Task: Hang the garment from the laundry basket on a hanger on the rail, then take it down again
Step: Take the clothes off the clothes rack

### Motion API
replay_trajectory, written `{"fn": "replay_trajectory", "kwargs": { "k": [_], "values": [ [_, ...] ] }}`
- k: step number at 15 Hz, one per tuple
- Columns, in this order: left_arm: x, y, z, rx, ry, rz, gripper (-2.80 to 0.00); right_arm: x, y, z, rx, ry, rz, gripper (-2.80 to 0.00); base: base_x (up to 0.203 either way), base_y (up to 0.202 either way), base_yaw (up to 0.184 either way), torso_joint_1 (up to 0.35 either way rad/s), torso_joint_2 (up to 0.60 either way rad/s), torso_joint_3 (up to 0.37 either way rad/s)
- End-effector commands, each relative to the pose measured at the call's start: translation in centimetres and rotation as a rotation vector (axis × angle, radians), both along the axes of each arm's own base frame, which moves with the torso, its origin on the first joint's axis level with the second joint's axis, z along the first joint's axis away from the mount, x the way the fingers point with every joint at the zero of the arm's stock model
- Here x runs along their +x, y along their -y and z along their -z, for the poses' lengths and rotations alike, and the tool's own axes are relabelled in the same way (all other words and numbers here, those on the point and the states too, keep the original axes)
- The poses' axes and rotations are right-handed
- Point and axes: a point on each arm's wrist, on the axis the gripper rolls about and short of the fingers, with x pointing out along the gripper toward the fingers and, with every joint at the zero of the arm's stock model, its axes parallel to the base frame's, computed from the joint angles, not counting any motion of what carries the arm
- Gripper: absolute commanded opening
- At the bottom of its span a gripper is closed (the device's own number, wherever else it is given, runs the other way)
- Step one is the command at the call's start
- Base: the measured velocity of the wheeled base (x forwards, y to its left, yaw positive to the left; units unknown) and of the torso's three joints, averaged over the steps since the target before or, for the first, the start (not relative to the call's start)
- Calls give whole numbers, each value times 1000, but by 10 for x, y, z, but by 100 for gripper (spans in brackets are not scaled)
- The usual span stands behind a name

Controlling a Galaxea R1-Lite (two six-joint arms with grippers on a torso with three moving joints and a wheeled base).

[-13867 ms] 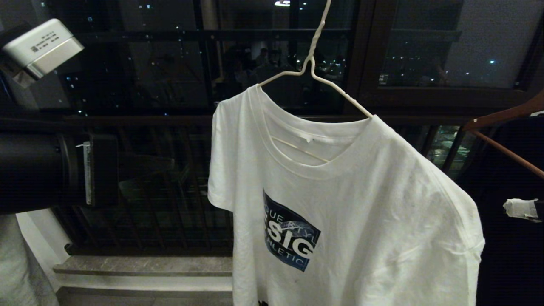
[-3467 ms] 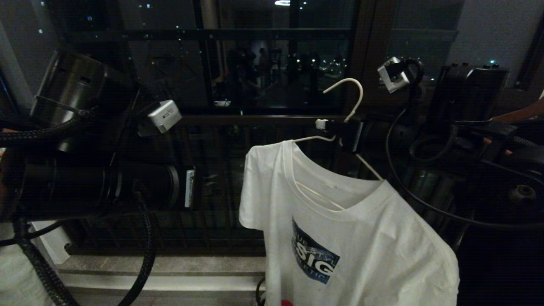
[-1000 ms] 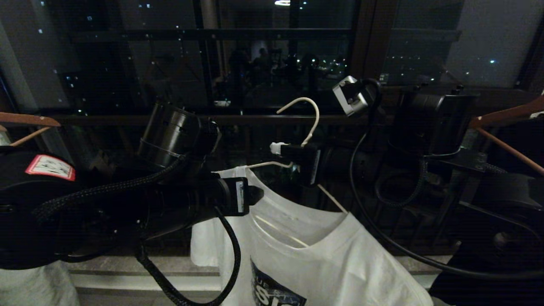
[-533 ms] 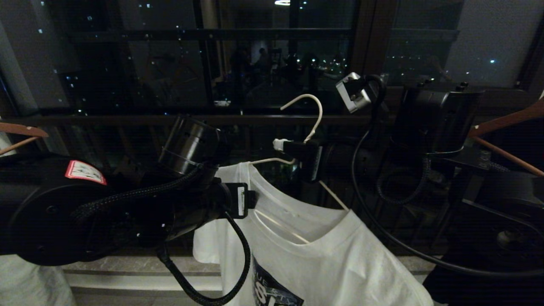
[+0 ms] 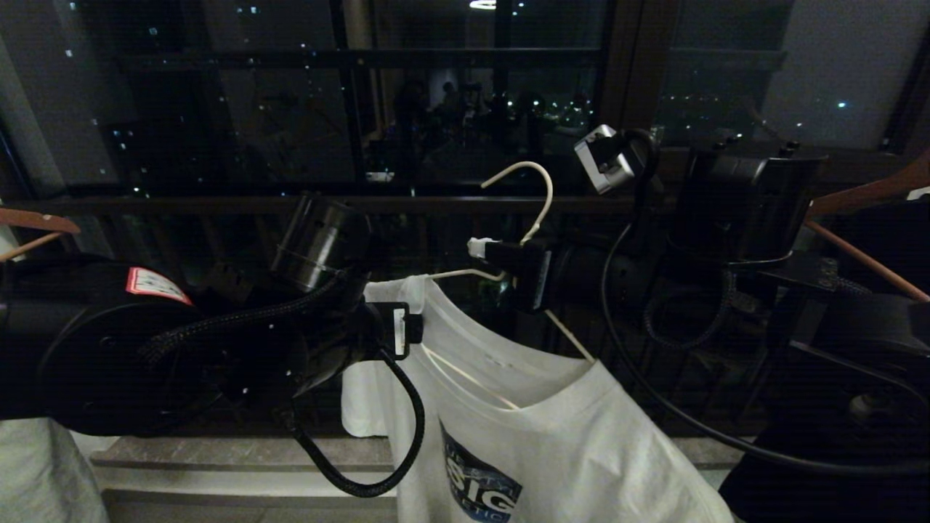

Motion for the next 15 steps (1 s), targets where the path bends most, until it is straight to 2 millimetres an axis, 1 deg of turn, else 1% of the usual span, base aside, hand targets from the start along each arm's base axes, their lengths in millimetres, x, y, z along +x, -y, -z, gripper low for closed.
{"fn": "replay_trajectory", "kwargs": {
  "k": [1, 5, 12, 13, 15],
  "values": [
    [1, 1, 1, 4, -2, -7, 0, 0, 0, -1, 4, 3, -1, -280, 0, 0, 0, 0, 0, 0],
    [7, 2, 0, -24, 30, -16, 0, -1, 0, 1, -3, 2, -3, -280, 0, 0, 0, 0, 0, 0],
    [9, 3, 2, -16, 39, -38, 0, -3, 1, 1, -3, 2, -9, -280, 0, 0, 0, 0, 0, 0],
    [10, 4, 2, -14, 39, -42, -280, -3, 1, 0, -3, 4, -8, -280, 0, 0, 0, 0, 0, 0],
    [10, 4, 3, -16, 39, -43, -280, -3, 1, 0, -3, 4, -8, -280, 0, 0, 0, 0, 0, 0]
  ]
}}
